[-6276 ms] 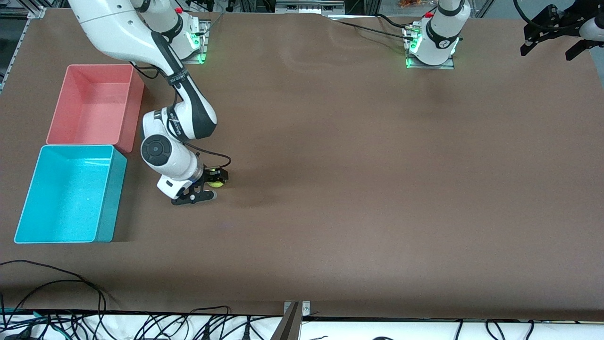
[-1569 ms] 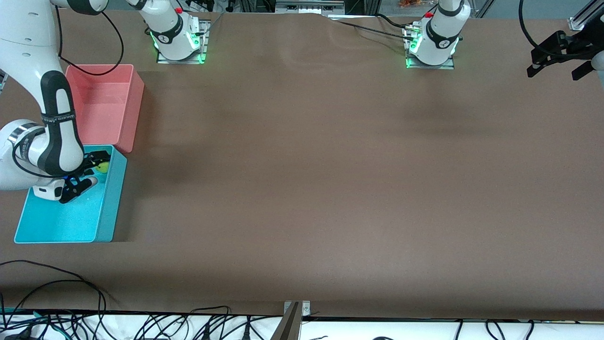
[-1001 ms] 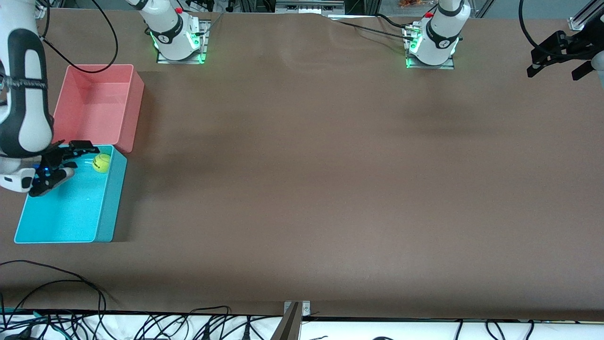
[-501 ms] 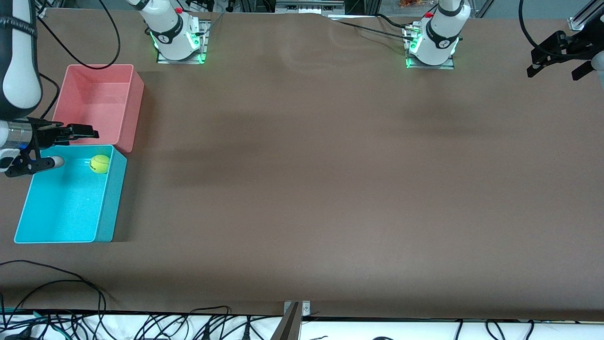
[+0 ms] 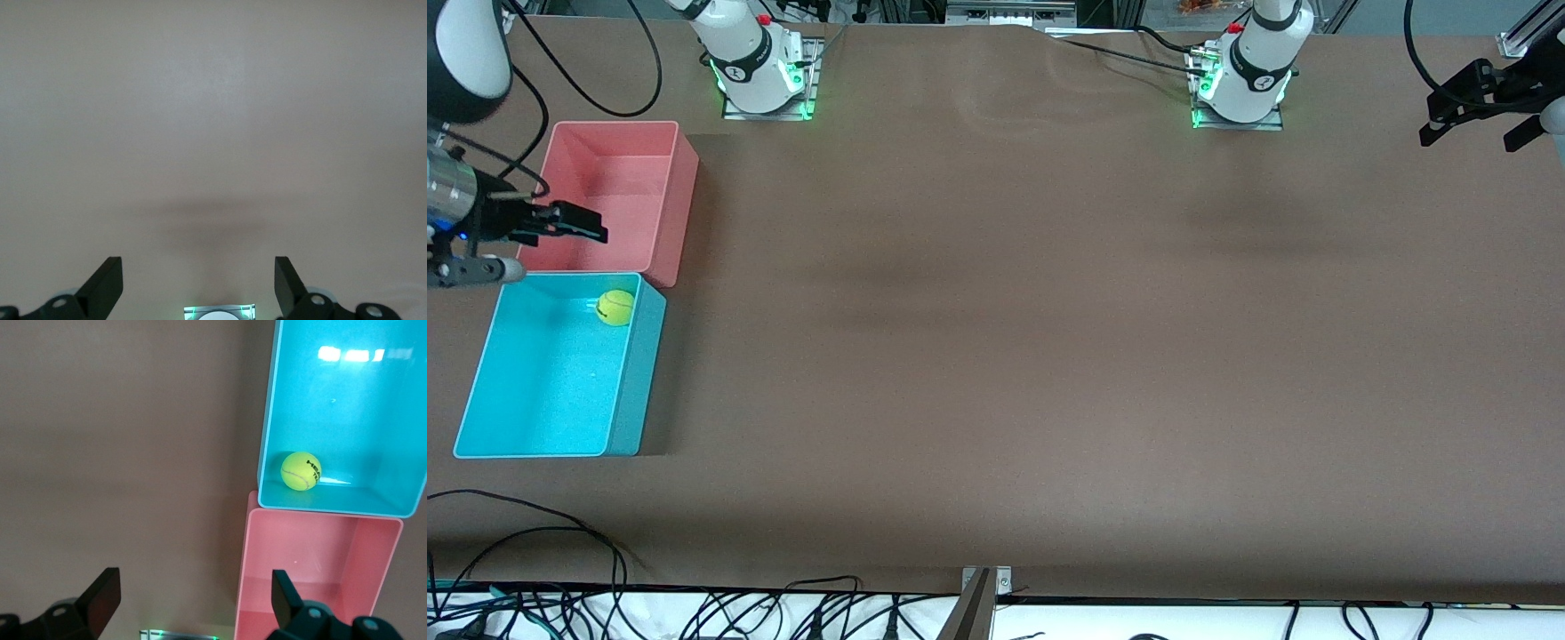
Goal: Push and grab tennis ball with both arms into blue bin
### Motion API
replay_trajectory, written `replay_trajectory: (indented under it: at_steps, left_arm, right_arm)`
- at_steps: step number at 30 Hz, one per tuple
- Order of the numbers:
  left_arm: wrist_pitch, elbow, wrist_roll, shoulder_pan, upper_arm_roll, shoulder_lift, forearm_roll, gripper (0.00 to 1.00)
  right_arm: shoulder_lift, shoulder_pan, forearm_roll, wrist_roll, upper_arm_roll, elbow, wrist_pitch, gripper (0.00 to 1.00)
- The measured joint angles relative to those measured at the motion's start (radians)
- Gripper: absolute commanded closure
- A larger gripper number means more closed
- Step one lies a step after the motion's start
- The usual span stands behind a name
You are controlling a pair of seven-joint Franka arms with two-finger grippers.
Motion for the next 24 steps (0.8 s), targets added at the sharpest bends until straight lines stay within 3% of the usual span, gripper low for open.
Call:
replay_trajectory:
  at_steps: [9,24]
  left_arm:
    - [0.0,0.0,-0.001,0.0,0.0,0.002,0.0,0.0]
    - [0.0,0.0,-0.017,0.0,0.0,0.002,0.0,0.0]
  right_arm:
    - [-0.072,-0.003,0.0,0.006,-0.001,0.009,-0.039,0.0]
    - [-0.076,-0.003,0.0,0.007,-0.008,0.091,-0.162,0.0]
